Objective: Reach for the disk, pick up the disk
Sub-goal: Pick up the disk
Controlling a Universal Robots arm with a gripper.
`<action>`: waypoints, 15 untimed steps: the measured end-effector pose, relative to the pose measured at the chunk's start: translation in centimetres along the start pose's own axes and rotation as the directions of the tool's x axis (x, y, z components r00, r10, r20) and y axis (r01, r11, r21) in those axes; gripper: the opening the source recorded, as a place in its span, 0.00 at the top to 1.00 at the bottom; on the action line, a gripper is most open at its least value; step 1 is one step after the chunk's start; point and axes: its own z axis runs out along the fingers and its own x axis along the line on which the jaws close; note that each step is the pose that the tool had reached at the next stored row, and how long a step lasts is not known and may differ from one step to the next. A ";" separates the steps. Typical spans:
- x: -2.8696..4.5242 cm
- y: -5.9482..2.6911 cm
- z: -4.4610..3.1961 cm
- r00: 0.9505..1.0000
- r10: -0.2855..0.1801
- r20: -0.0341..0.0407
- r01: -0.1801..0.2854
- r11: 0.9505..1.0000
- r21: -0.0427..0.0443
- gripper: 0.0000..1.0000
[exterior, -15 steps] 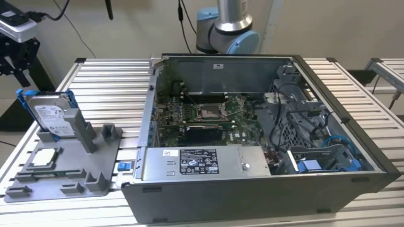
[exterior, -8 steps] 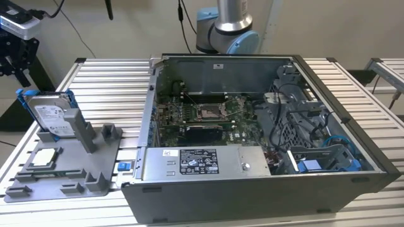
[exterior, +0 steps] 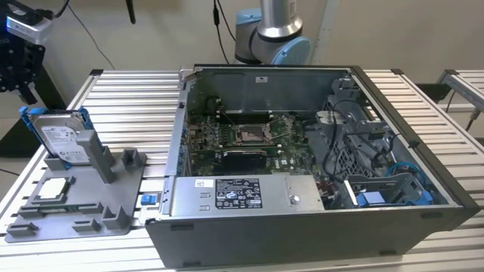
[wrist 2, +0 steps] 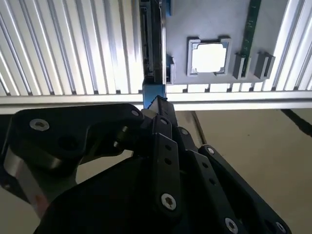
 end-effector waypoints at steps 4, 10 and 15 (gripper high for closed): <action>0.00 0.00 0.02 0.997 -0.072 -0.001 0.072 0.997 0.001 1.00; 0.00 0.00 0.07 0.984 -0.180 -0.003 0.180 0.984 0.001 1.00; 0.00 0.00 0.10 0.963 -0.270 -0.005 0.270 0.963 0.000 1.00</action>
